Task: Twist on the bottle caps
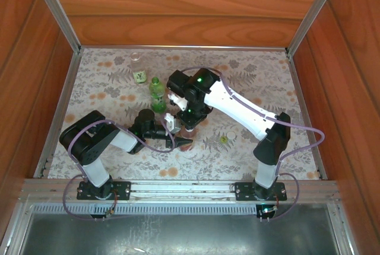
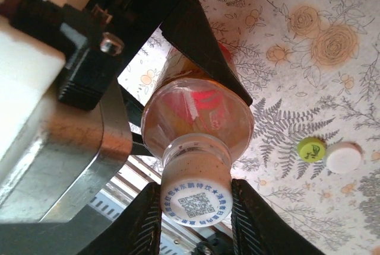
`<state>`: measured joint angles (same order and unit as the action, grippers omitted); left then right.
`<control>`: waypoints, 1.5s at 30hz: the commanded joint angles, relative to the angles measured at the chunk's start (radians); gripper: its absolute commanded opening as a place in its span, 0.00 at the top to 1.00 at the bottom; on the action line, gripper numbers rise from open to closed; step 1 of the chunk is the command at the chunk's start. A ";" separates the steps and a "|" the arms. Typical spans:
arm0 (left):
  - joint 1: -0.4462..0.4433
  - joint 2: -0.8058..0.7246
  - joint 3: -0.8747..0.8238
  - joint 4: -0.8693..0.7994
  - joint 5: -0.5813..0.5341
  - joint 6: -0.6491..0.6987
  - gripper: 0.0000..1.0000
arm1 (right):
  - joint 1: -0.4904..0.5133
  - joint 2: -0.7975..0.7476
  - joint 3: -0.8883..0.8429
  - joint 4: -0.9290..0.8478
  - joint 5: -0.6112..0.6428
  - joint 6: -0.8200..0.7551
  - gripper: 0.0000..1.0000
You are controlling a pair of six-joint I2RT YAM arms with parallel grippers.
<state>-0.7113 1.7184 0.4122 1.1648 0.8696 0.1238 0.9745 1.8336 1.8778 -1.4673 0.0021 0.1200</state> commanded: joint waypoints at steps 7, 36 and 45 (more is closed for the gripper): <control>0.004 0.009 0.012 -0.059 -0.020 -0.051 0.40 | 0.015 0.005 -0.107 0.039 -0.025 0.032 0.71; -0.027 -0.027 0.010 -0.075 -0.238 -0.002 0.42 | -0.048 -0.048 -0.247 0.174 -0.056 0.634 0.70; -0.027 -0.056 0.002 -0.127 -0.282 0.031 0.42 | -0.008 -0.051 -0.282 0.212 0.026 0.746 0.67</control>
<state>-0.7418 1.6688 0.4133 1.0962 0.7147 0.0963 0.9344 1.6989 1.6764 -1.2484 0.0044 0.7994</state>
